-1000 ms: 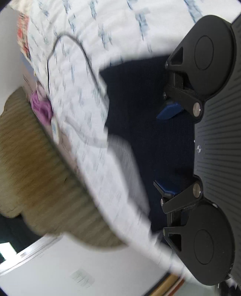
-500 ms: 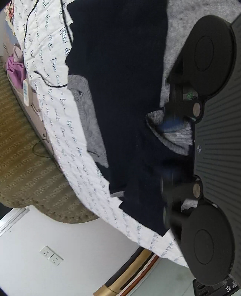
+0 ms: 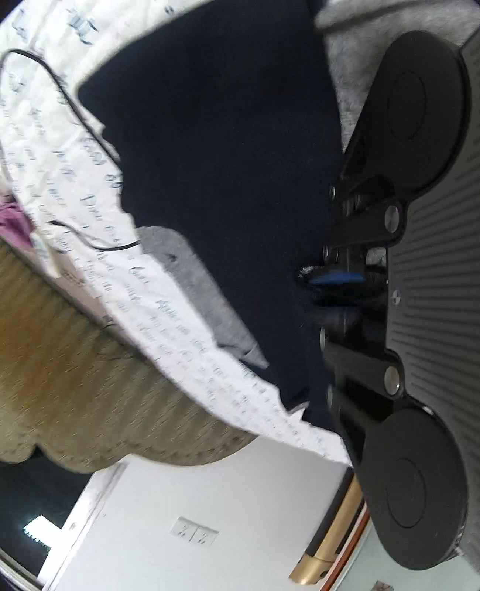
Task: Fold small clothes
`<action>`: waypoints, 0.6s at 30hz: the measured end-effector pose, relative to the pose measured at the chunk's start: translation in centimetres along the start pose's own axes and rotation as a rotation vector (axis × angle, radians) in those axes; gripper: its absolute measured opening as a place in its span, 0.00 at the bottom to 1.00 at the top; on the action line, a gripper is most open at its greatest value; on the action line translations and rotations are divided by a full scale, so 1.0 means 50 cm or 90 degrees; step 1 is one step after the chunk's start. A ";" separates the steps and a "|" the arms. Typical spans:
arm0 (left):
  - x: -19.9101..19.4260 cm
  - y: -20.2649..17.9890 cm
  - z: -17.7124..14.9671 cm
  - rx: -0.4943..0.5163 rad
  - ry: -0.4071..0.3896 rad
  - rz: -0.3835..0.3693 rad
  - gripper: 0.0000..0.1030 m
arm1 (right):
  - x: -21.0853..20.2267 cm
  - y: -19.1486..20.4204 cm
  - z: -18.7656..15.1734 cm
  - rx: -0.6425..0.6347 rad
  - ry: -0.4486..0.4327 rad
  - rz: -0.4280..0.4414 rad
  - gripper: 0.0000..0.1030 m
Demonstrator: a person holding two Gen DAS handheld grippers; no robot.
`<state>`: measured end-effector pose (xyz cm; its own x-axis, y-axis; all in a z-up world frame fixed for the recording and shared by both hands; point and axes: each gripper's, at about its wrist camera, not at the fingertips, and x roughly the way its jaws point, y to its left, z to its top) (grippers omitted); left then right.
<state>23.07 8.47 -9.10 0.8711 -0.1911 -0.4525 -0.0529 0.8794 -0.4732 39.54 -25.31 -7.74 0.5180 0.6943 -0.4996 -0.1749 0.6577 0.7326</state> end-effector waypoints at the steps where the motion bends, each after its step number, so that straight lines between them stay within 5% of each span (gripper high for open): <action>1: 0.000 0.000 0.000 0.001 0.001 -0.001 0.98 | -0.008 0.003 -0.005 -0.009 -0.013 -0.006 0.66; 14: 0.000 -0.001 -0.001 0.001 0.002 -0.002 0.99 | 0.069 0.052 -0.013 -0.101 0.098 -0.041 0.67; 15: 0.000 -0.001 -0.001 0.001 0.002 -0.002 0.99 | 0.071 0.054 -0.014 -0.106 0.100 -0.039 0.57; 17: -0.001 0.000 -0.001 0.000 0.001 -0.004 0.99 | 0.079 0.056 -0.019 -0.120 0.111 -0.058 0.19; 18: -0.003 0.001 -0.001 -0.001 -0.002 -0.005 0.99 | 0.079 0.054 -0.022 -0.115 0.112 -0.054 0.16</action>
<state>22.93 8.49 -9.10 0.8728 -0.1970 -0.4466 -0.0470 0.8769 -0.4785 40.22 -20.47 -8.25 0.3858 0.6648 -0.6397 -0.2918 0.7457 0.5989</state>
